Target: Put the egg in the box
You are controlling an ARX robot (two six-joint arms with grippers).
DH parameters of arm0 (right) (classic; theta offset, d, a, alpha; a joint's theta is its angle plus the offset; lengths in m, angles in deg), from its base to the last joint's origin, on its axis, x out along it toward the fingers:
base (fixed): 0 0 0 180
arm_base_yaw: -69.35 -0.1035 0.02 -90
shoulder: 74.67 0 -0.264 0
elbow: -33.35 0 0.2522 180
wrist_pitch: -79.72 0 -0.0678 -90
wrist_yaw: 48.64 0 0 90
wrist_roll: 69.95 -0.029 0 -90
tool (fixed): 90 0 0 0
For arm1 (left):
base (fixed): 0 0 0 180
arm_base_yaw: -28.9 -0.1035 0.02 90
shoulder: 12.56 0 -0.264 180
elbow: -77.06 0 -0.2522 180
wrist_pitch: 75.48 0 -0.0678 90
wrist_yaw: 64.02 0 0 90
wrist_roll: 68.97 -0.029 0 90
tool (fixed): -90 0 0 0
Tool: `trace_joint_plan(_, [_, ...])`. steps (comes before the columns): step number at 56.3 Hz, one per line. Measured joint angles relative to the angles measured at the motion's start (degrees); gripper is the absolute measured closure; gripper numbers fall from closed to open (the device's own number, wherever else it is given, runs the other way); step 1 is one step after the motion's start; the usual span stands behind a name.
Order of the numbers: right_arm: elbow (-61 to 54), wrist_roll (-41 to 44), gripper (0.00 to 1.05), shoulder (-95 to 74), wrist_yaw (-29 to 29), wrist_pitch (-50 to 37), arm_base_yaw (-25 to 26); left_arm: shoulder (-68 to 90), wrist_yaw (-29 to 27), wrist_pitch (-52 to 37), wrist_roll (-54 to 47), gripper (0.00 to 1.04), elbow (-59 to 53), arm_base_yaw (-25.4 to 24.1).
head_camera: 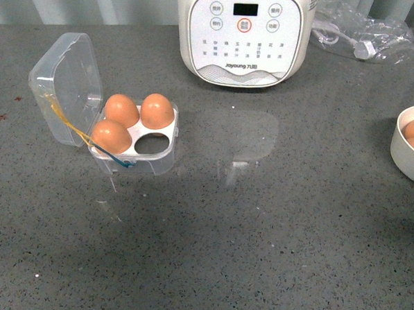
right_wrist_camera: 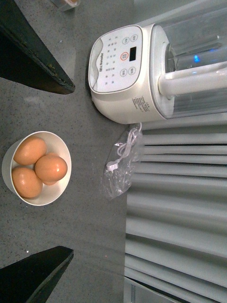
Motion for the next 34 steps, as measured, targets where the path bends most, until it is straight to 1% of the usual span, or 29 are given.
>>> trace_joint_plan(34, [0.0, 0.0, 0.07, 0.0, 0.02, 0.0, 0.0, 0.0, 0.0, 0.0, 0.0, 0.07, 0.0, 0.0])
